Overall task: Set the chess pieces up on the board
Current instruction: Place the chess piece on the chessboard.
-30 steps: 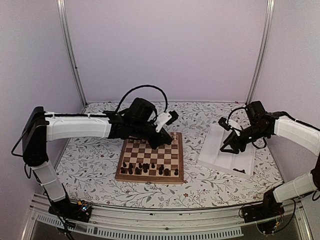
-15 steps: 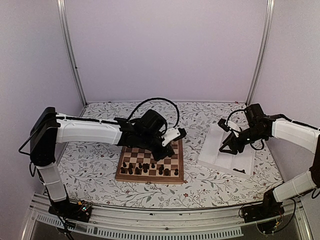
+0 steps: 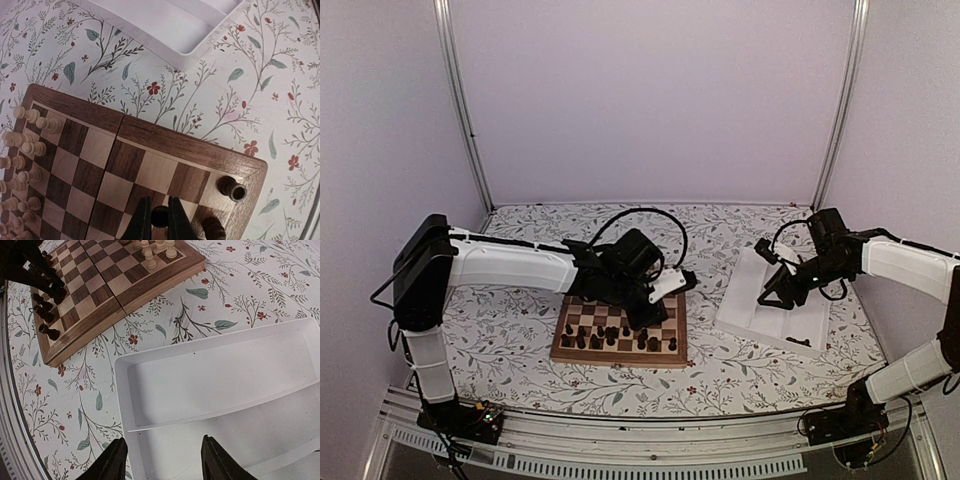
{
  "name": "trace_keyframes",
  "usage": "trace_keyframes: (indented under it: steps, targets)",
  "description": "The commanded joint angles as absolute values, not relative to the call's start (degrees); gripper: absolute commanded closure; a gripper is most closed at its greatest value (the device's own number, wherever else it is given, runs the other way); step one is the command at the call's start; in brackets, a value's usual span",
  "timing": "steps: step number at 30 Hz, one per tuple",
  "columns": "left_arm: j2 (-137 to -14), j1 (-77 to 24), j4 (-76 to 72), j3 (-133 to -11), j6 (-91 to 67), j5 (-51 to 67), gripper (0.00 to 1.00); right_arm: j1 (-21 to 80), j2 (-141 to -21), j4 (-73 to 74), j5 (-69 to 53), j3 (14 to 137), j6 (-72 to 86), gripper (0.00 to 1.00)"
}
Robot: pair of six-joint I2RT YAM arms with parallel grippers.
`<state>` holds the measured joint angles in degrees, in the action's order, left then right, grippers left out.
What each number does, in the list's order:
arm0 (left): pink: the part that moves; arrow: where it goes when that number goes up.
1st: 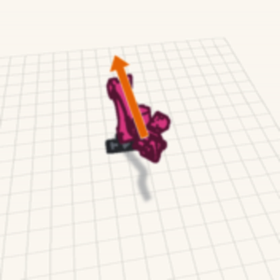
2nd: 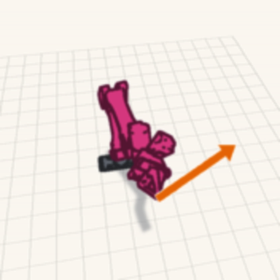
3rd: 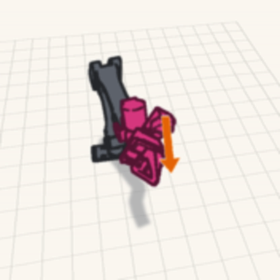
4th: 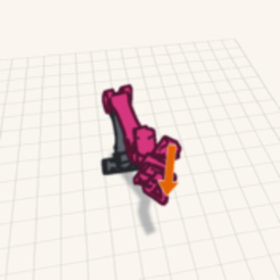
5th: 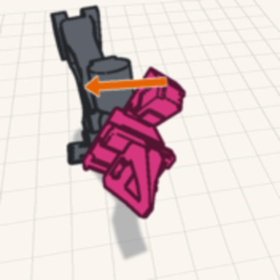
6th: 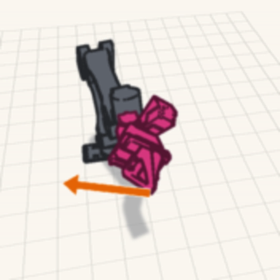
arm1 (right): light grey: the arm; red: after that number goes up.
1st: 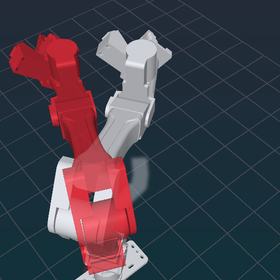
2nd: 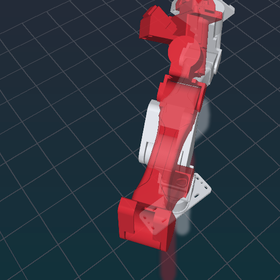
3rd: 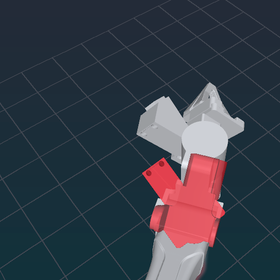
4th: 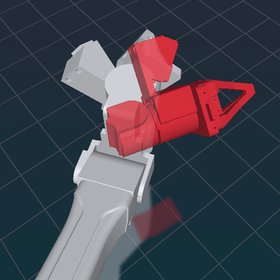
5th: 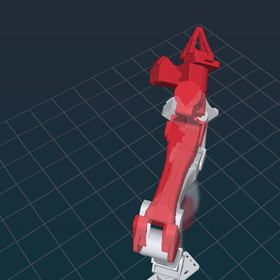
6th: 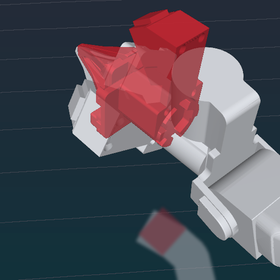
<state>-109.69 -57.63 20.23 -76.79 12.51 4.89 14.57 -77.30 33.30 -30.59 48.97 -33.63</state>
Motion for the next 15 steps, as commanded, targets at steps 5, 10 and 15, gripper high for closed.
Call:
trace_keyframes:
  steps: [5, 10, 15]
  targets:
    - [-111.0, -59.6, 23.5, -78.6, 13.9, 3.8, 0.90, 14.4, -78.4, 32.6, -31.3, 48.3, -33.4, 0.47]
    - [-111.1, -59.8, 23.6, -77.9, 14.0, 3.5, 0.90, 14.4, -78.7, 32.8, -31.5, 48.3, -33.3, 0.47]
    - [-112.2, -60.1, 24.1, -78.3, 14.0, 3.8, 0.89, 14.4, -79.0, 32.8, -31.5, 48.3, -33.4, 0.47]
